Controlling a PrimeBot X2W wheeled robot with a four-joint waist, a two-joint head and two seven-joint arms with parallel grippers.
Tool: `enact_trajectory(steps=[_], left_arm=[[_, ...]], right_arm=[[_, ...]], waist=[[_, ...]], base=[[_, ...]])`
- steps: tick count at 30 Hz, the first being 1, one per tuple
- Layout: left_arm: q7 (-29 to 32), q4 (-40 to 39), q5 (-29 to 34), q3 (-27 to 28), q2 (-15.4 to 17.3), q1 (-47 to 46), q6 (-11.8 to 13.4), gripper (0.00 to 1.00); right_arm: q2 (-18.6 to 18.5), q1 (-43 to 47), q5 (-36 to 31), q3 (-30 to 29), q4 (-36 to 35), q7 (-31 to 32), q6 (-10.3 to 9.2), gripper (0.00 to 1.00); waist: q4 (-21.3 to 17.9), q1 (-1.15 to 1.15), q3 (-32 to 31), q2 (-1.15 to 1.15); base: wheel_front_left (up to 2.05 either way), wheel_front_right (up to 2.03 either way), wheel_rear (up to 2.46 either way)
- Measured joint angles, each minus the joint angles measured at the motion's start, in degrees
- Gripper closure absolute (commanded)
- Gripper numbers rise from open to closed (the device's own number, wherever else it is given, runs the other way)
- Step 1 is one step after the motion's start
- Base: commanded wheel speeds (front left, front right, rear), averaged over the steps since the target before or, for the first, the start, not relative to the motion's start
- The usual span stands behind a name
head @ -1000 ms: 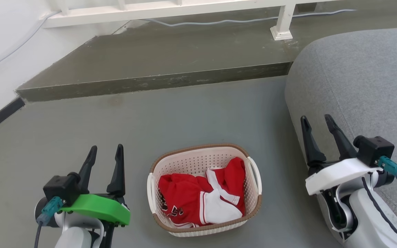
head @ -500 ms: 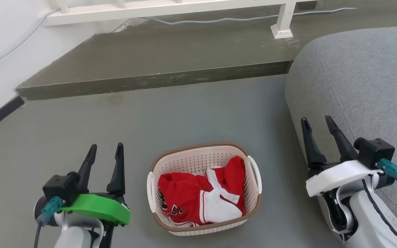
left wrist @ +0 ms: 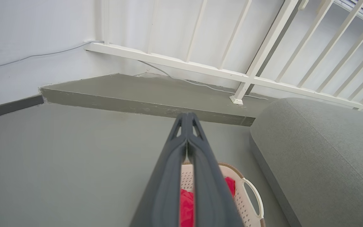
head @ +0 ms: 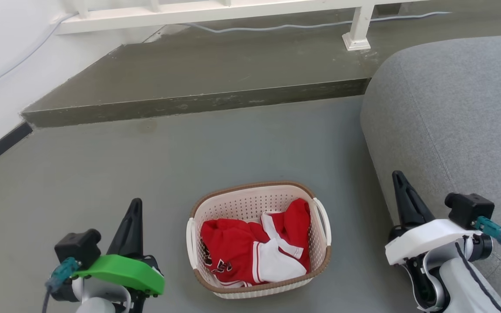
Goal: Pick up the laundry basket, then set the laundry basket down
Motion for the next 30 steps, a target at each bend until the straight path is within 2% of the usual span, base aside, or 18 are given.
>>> enact_trajectory(steps=[30], left_arm=[[5.95,0.08,-19.6,4.56,-0.09,0.01,-0.59,1.0]], right_arm=[[1.46,0.0,20.48,-6.11,-0.09,5.67,2.01,1.0]], waist=[[0.81,0.0,-0.91,0.0]], base=[[0.0,0.0,0.0]])
